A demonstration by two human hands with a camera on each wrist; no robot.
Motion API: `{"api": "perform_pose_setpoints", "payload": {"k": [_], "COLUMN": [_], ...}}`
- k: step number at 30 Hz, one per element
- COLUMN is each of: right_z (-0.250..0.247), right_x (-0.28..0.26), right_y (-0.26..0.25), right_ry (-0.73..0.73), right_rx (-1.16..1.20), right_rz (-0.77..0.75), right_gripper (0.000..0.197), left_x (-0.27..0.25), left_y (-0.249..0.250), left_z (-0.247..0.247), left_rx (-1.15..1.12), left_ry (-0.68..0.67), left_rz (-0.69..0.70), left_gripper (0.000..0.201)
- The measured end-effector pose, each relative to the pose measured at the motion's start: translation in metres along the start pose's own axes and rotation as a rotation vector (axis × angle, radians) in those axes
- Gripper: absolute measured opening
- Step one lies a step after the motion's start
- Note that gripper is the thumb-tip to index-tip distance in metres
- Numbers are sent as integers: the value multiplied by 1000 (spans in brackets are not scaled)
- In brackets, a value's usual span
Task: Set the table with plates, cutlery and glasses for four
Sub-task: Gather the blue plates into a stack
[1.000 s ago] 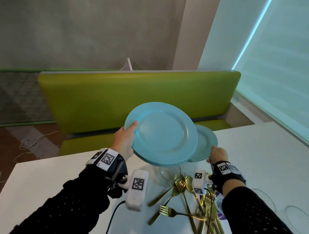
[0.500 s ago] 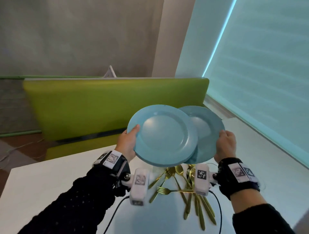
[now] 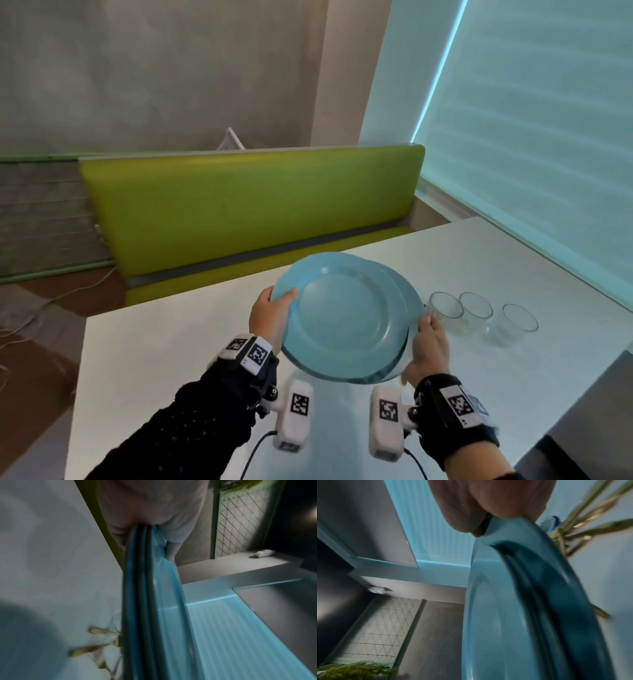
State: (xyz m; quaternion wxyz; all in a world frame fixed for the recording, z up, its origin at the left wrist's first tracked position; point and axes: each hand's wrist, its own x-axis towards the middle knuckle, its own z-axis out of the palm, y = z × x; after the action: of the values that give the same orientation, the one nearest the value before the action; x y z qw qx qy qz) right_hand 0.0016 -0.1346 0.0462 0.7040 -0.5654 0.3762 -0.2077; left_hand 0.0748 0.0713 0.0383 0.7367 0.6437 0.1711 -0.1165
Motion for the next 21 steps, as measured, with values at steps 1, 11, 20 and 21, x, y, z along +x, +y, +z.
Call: {"api": "perform_pose_setpoints", "payload": {"k": [1,11,20,21], "right_z": [1,32,57,60], "right_x": [-2,-38,-53,-54], "right_y": [12,85,143,149], "right_ry": [-11,-185,-416,-437], "right_rx": [1,-153,-659,-681], "right_rz": [25,125,139,143], "right_gripper": [21,34,17,18], "left_x": [1,-14,-6,-4], "left_y": [-7,-44,-77,-80], "left_z": [-6,-63,-133,-140], "left_rx": [45,391,491,494], "left_ry": [14,140,165,160], "left_rz": [4,32,-155,-172], "left_gripper": [30,34,42,42]}}
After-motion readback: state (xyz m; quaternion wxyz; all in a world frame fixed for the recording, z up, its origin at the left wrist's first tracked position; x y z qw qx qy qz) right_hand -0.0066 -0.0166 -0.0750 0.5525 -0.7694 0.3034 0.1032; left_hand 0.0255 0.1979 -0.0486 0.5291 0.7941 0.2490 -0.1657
